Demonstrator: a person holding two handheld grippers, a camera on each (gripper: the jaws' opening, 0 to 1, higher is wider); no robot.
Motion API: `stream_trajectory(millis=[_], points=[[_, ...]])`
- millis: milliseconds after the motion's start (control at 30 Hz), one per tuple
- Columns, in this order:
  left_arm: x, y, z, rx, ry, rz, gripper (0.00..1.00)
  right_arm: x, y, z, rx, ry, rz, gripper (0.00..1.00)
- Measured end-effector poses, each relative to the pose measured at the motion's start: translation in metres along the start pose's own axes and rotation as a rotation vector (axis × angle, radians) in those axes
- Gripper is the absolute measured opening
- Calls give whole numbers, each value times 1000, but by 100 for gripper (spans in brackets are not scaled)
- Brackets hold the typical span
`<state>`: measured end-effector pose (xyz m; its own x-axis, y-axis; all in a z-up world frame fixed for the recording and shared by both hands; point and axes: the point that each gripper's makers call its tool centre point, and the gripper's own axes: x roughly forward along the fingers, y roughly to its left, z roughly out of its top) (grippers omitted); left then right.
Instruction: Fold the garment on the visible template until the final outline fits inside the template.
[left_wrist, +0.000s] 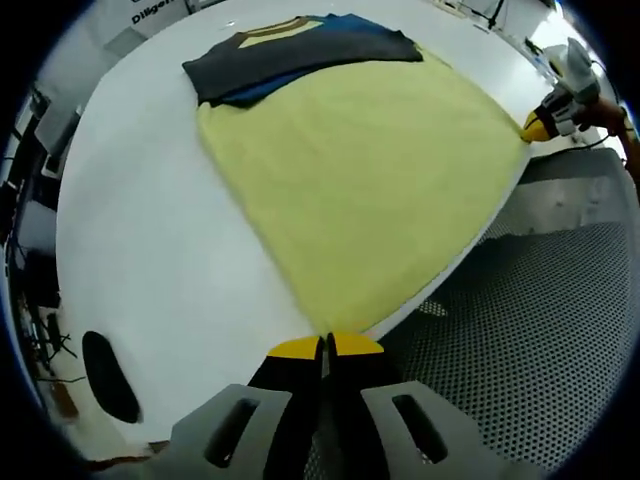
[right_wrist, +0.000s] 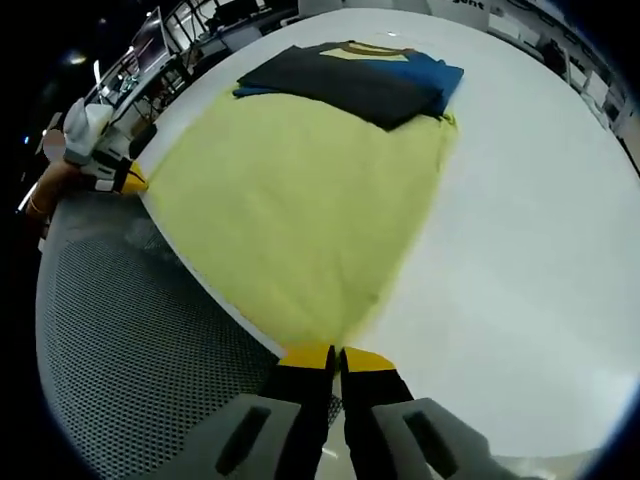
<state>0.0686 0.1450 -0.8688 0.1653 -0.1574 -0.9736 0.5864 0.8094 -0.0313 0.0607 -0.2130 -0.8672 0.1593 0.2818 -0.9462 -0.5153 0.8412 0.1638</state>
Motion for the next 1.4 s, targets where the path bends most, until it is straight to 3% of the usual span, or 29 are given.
stream_trajectory(millis=[400,567,967,1400], points=[[-3,-4,1,-44,-5,-24,2,-6,1,5,-18,-3,-11,0],[-12,-2,5,-84,-33,-41,2,-14,-3,18,2,-64,-7,0],[-37,13,34,-143,-159,-3,1,-41,-7,48,23,-172,-2,0],[-66,36,75,-197,-319,32,1,-67,-22,92,17,-322,-62,0]])
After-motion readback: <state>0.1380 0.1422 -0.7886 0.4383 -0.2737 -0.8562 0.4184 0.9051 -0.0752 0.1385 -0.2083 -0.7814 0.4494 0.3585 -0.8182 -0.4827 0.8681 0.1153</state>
